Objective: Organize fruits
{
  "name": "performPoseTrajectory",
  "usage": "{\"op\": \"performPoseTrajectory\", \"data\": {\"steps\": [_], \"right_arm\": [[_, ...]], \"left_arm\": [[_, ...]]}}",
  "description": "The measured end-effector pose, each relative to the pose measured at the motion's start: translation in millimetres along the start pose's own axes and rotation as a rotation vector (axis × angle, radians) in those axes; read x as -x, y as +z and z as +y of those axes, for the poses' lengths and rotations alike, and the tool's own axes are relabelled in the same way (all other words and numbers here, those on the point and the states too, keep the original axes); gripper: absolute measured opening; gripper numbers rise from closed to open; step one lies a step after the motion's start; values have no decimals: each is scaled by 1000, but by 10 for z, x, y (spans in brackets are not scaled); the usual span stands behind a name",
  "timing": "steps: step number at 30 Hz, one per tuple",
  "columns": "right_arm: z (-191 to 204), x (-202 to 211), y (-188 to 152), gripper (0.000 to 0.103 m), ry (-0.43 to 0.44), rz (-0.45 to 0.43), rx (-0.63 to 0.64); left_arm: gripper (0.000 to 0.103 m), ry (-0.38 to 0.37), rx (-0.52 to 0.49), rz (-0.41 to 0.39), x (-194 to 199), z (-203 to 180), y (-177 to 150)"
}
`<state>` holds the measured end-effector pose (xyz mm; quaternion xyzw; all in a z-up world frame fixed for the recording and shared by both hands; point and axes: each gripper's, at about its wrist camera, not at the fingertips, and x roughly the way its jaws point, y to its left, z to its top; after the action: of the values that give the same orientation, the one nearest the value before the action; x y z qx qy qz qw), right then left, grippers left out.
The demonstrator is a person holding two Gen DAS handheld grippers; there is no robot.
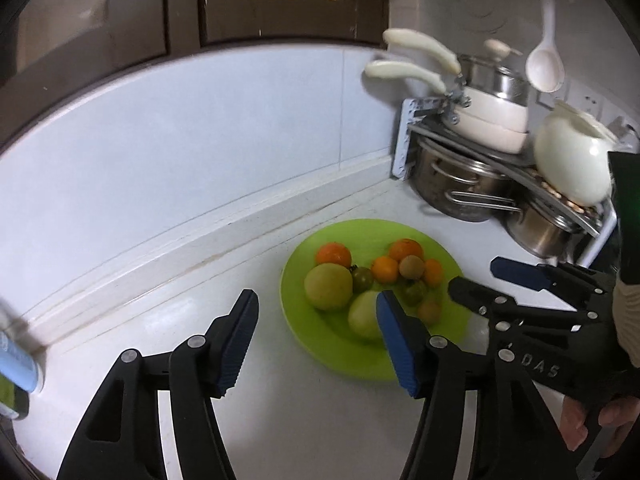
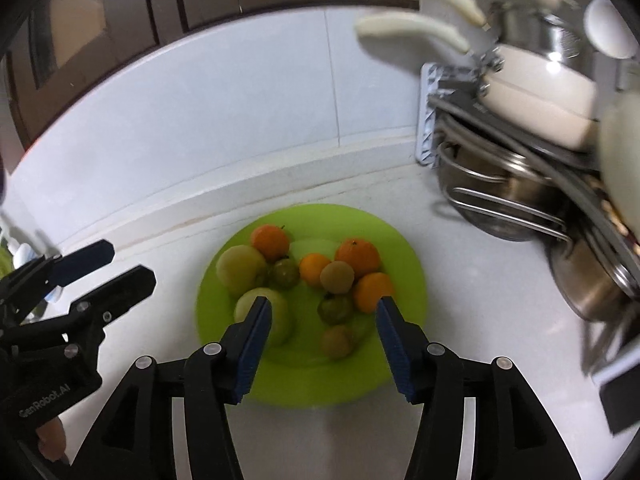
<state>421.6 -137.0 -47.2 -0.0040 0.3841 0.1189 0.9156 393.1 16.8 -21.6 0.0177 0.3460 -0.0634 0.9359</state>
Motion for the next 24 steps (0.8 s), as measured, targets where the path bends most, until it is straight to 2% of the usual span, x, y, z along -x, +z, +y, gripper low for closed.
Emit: {"op": "performPoseTrajectory", "data": {"steps": [3,10,18,24], "right_arm": [[53,286,-130,57,-27,-46,-13],[227,983,-464,67,-73,-135,-44],[394,1719,-841,80,-125,-215,-26],[473,2190,-1109,85,-128,-249,-5]], "left_arm": [[66,-8,-14,-32,269,11,-101],[78,-29,-34,-113,877,29,-331],[94,-13,-19,-169,1509,-72,-670],[100,24,-6,-196,1936,-137,-974]]}}
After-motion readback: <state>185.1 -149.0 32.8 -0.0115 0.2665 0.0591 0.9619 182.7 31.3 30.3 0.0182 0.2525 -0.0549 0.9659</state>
